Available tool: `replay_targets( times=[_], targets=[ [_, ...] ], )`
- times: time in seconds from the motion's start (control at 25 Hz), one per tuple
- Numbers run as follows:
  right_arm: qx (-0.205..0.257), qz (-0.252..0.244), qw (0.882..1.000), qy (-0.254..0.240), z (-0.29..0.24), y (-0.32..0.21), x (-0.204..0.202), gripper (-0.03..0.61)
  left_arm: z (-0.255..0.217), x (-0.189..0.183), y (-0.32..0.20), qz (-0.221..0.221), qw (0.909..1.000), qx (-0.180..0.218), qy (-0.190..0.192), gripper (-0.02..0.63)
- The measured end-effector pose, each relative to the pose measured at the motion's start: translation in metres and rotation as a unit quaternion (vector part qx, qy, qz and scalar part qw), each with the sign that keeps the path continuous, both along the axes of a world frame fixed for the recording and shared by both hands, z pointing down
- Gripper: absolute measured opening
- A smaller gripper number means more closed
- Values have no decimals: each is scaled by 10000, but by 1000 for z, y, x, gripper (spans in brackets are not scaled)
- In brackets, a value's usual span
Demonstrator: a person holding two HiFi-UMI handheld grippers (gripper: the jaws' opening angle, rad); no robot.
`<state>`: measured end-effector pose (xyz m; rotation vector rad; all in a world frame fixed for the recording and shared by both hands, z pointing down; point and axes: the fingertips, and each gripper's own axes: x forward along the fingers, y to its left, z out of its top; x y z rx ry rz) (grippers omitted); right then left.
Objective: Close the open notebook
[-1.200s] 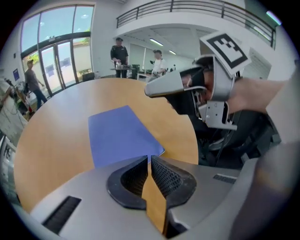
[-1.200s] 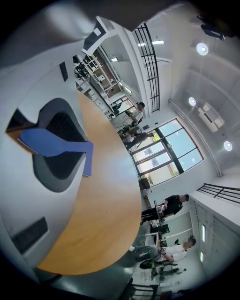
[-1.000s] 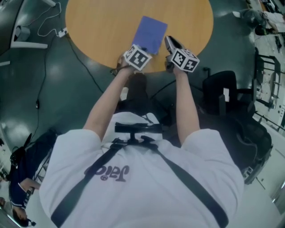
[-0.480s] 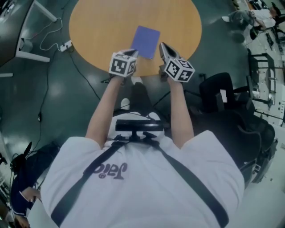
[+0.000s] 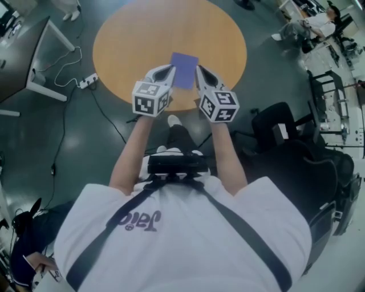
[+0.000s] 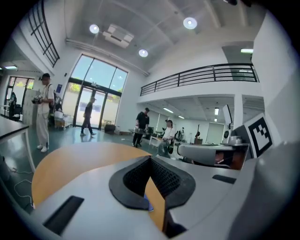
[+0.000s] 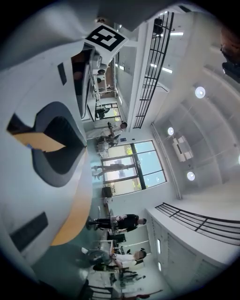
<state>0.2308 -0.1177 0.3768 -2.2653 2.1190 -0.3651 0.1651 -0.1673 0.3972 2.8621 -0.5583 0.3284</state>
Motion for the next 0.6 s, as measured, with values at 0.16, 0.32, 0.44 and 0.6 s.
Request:
replay_targets(
  times=[0.16,0.32,0.44,0.6],
  targets=[
    [249,152,9987,419,-28,9,-14,21,-41,-15,1,-203,9981,395,418,14],
    [400,239,9970,614,-46,19,-26,21,-65,-29,5,-376,9947,680,673,14],
    [484,342,9961,654,-51,30,-29,20,-73,-35,13,-435,9924,865,755,14],
    [620,428,9947,701,-61,34,-31,20,-75,-42,14,-517,9904,963,843,14]
  ],
)
